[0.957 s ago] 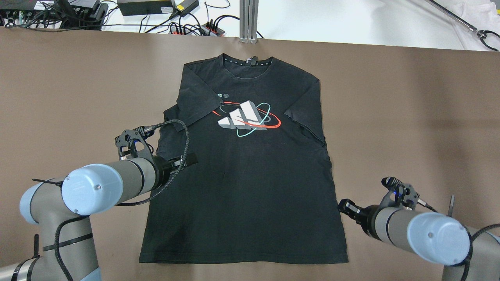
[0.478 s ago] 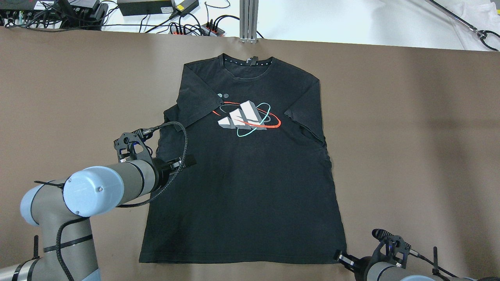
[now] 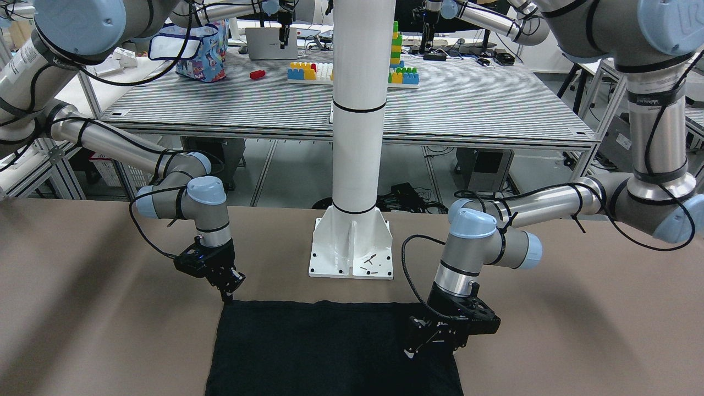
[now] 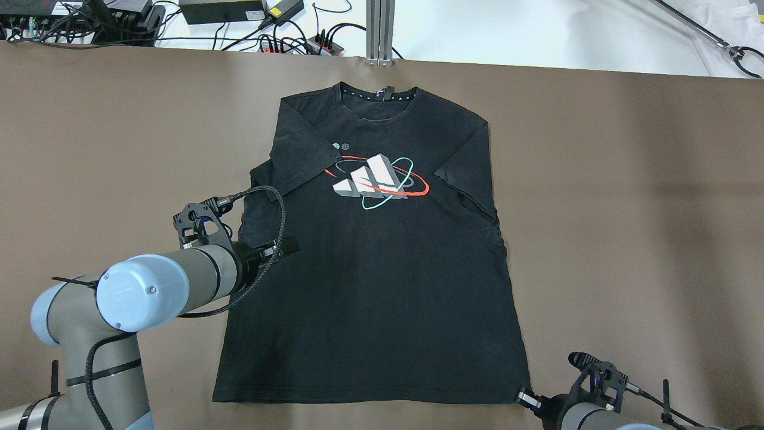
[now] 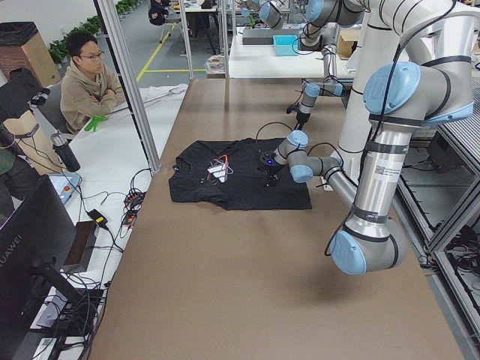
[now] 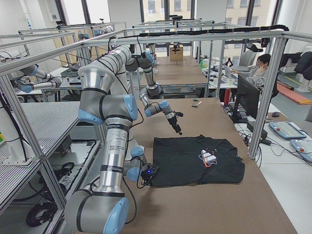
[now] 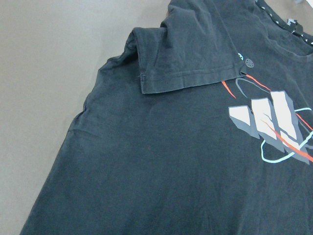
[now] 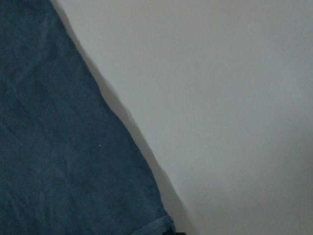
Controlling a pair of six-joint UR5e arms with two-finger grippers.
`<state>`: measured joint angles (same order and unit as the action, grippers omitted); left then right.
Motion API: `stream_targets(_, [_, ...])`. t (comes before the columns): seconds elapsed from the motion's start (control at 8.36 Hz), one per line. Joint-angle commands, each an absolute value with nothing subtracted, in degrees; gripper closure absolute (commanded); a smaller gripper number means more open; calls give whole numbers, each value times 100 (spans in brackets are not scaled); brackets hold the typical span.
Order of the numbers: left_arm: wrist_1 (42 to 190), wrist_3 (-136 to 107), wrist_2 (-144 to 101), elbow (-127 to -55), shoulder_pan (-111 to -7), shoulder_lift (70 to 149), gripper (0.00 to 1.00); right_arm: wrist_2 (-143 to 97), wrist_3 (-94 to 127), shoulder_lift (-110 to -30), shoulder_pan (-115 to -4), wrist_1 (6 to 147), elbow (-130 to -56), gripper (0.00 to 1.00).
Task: Fold clothes
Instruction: 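Move both grippers to the hem corners nearest the robot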
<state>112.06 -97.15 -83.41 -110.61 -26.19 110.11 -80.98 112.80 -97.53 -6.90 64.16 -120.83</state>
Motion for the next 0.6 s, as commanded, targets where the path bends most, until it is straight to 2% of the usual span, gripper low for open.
stream_targets(0.0, [11206, -9825, -8341, -11065, -2619, 10987, 0, -8104, 11066, -9738, -694, 6416, -12137, 100])
stream_targets(0.12, [11206, -9957, -8193, -11135, -2497, 10751, 0, -8095, 11083, -9738, -677, 6416, -12190, 100])
stream_targets(0.24, [11206, -10167, -7226, -11362, -1800, 10262, 0, -8086, 11092, -9730, -590, 6425, -12286, 100])
stream_targets(0.48, [11197, -10753, -6891, -11978, -1101, 9591, 0, -8060, 11109, -9799, -283, 6425, -12401, 100])
